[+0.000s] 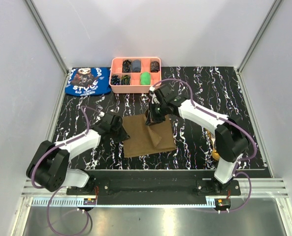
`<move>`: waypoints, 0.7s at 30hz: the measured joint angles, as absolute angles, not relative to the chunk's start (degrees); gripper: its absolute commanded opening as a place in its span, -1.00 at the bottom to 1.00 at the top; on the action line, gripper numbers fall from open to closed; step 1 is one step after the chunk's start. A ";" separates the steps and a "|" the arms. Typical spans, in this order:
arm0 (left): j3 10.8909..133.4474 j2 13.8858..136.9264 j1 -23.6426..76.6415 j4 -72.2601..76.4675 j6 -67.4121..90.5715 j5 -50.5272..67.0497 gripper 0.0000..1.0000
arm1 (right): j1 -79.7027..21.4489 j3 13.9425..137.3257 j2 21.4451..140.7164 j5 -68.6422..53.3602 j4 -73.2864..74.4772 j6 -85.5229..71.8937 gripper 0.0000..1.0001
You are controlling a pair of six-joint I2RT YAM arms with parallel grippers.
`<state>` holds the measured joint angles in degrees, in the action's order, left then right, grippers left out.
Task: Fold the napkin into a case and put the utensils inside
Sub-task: Fold the rectangle-folded napkin at the center of the board.
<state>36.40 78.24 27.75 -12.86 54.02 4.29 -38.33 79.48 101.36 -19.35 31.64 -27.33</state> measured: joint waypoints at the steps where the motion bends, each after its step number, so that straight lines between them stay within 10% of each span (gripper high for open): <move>1: 35.53 77.10 27.75 -13.02 54.00 3.81 -0.70 | -38.74 79.50 102.21 -19.99 30.92 -27.88 -1.00; 21: 27.38 74.61 27.64 -6.87 56.62 2.15 -0.75 | -42.46 81.08 113.19 -23.53 17.91 -42.00 -1.00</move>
